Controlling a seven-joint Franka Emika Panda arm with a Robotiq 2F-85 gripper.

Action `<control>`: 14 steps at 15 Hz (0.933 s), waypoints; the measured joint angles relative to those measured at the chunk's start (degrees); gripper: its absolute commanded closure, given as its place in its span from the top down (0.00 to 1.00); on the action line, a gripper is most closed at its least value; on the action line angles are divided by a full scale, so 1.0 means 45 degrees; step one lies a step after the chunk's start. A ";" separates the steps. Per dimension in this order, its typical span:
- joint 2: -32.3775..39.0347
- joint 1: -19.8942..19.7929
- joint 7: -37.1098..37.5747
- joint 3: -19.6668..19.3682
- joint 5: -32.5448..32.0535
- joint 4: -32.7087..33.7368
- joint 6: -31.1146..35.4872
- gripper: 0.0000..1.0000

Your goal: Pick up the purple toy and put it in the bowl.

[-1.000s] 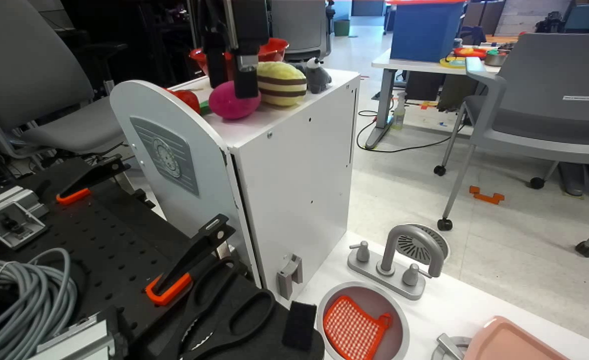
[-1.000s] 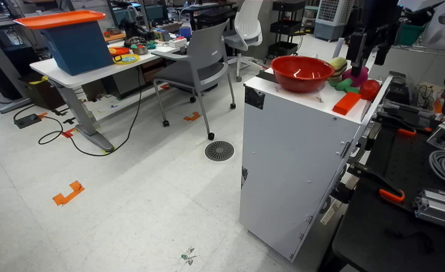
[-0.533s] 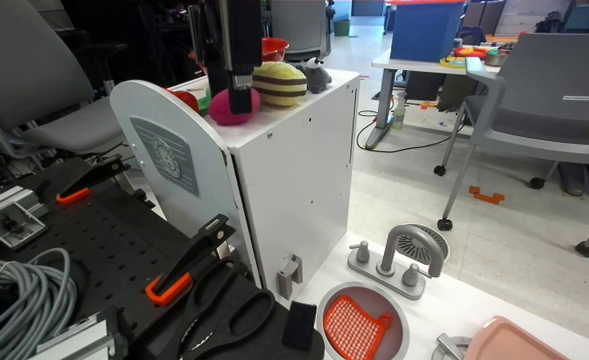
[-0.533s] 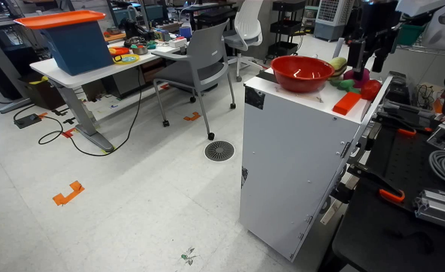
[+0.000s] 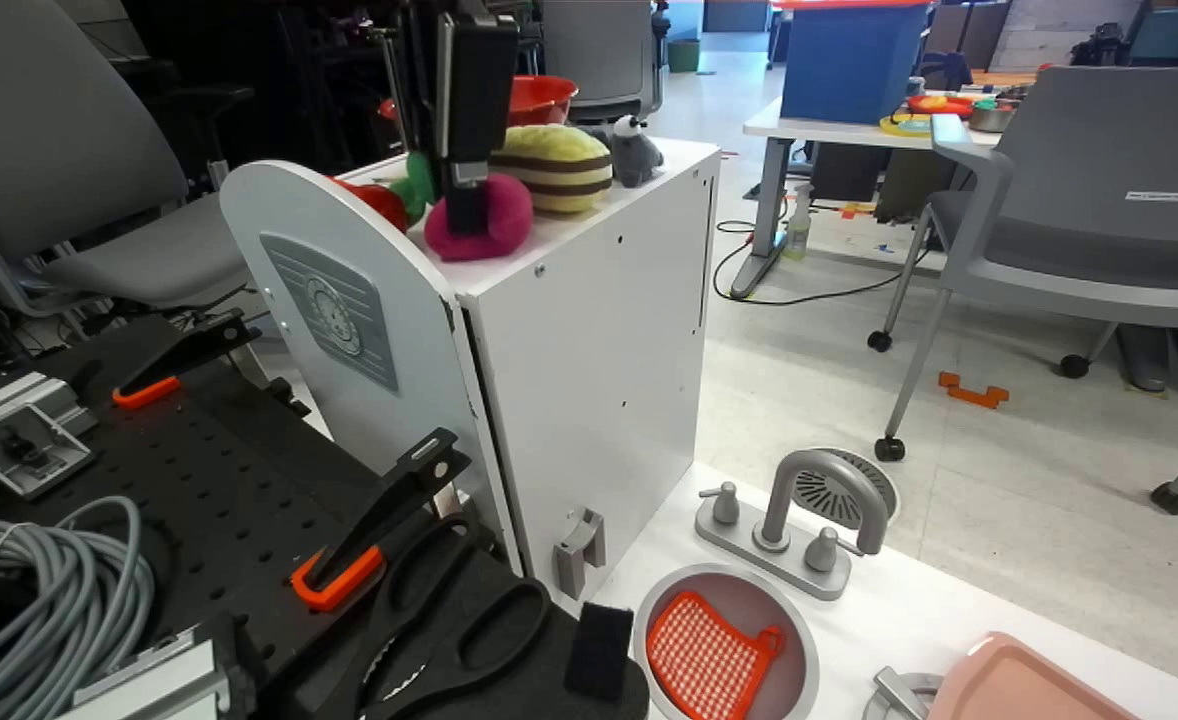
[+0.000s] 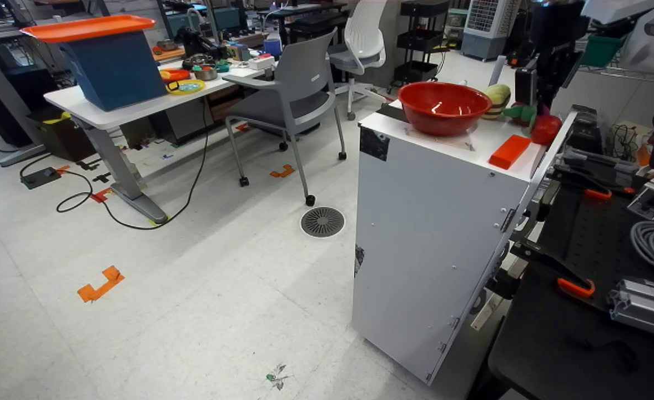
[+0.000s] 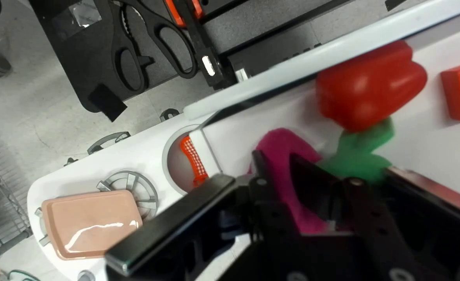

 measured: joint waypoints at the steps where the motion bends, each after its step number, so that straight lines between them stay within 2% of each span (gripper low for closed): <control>1: 0.0000 -0.0001 0.0003 -0.0017 0.0005 0.0002 0.0000 0.03; 2: 0.0000 -0.0001 0.0003 -0.0029 0.0010 0.0003 0.0000 0.01; 8: -0.0092 0.0034 0.0019 -0.0016 0.0009 0.0020 -0.0002 0.03; 14: -0.1025 0.0630 0.0023 0.0459 -0.0023 0.0266 -0.0219 0.03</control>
